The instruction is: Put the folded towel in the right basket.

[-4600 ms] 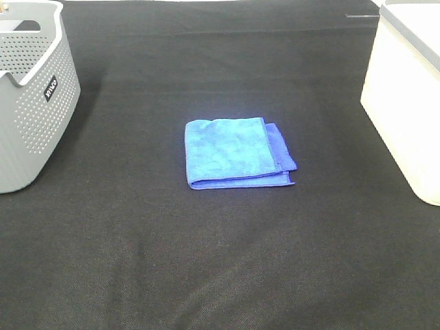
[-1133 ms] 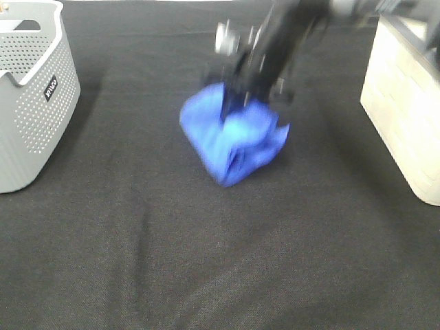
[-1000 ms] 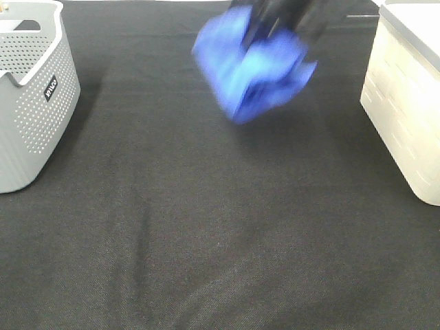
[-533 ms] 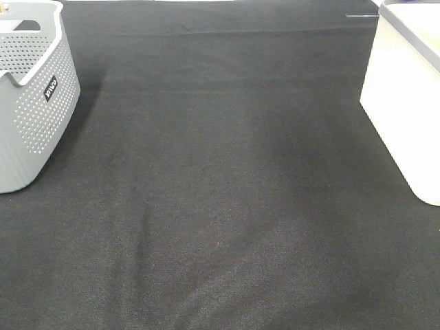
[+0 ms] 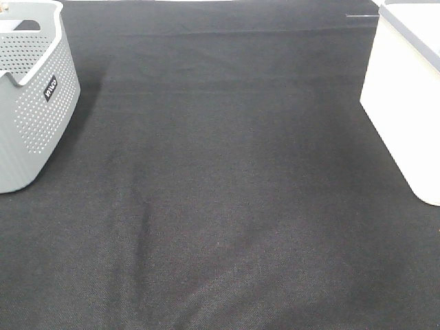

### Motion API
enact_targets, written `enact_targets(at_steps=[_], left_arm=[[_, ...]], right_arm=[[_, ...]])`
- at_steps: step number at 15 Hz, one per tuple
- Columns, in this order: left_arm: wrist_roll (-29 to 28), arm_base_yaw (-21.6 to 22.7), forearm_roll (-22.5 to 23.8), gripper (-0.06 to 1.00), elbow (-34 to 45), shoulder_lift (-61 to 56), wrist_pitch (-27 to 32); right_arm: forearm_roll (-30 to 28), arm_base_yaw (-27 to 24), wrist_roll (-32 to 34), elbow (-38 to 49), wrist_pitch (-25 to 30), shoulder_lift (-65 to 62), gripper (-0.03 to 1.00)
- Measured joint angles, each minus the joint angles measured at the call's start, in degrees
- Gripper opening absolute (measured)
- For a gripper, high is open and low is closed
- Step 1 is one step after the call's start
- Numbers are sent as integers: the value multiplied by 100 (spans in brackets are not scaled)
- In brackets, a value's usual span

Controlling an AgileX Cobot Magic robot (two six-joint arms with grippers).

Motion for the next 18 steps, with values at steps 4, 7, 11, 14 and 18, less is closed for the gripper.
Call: enact_targets(at_steps=[4, 7, 11, 14, 18], left_arm=[[0, 0, 0, 99, 0, 0, 0], [0, 0, 0, 99, 0, 0, 0], [0, 0, 0, 99, 0, 0, 0], [0, 0, 0, 99, 0, 0, 0], [0, 0, 0, 99, 0, 0, 0]], right_arm=[[-258, 837, 235, -29, 0, -292, 97], [-183, 1324, 498, 487, -57, -1083, 97], [-304, 1329, 602, 4097, -292, -4297, 97], [-269, 1329, 579, 5747, -625, -6194, 97], [-241, 1329, 556, 7964, -670, -9494, 97]])
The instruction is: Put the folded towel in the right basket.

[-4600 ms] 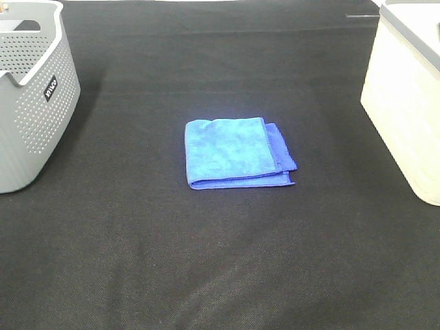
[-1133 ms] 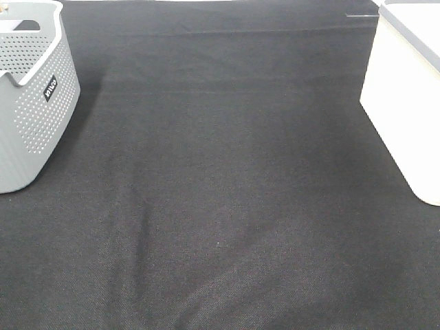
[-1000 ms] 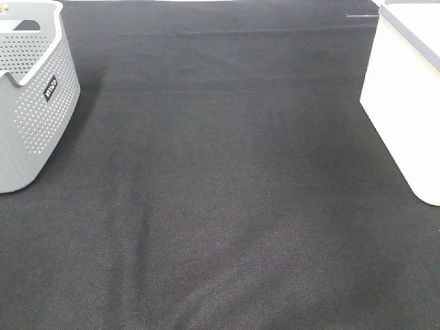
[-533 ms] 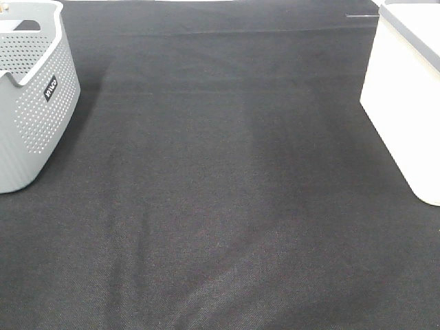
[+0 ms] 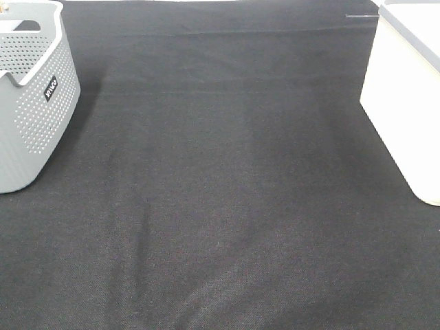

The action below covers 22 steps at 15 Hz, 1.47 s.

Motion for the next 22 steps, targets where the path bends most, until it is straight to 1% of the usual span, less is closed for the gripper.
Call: enact_targets(at_steps=[2, 5, 9, 22], left_arm=[[0, 0, 0, 99, 0, 0, 0], [0, 0, 0, 99, 0, 0, 0], [0, 0, 0, 99, 0, 0, 0], [0, 0, 0, 99, 0, 0, 0]], right_arm=[[6, 0, -120, 688, 6, -1180, 97], [11, 0, -401, 1220, 80, -2412, 97], [172, 0, -407, 1341, 34, -2458, 97], [172, 0, -407, 1346, 6, -2458, 97]])
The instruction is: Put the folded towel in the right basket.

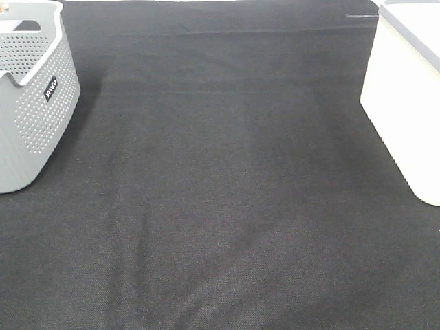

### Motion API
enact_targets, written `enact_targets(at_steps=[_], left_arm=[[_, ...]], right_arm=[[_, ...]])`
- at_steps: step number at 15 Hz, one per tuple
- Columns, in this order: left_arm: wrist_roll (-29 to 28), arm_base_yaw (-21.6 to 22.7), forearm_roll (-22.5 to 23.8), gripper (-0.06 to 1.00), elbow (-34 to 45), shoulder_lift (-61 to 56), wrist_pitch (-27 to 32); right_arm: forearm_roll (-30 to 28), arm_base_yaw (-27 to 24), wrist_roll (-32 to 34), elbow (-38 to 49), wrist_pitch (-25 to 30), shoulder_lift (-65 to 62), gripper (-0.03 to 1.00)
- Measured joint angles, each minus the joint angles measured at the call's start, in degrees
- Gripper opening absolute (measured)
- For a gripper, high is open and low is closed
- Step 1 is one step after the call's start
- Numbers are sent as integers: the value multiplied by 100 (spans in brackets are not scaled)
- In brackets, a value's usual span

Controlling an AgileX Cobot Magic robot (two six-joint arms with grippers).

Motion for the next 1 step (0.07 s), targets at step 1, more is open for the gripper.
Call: enact_targets(at_steps=[1], left_arm=[[0, 0, 0, 99, 0, 0, 0]], right_arm=[[0, 0, 0, 0, 0, 0, 97]])
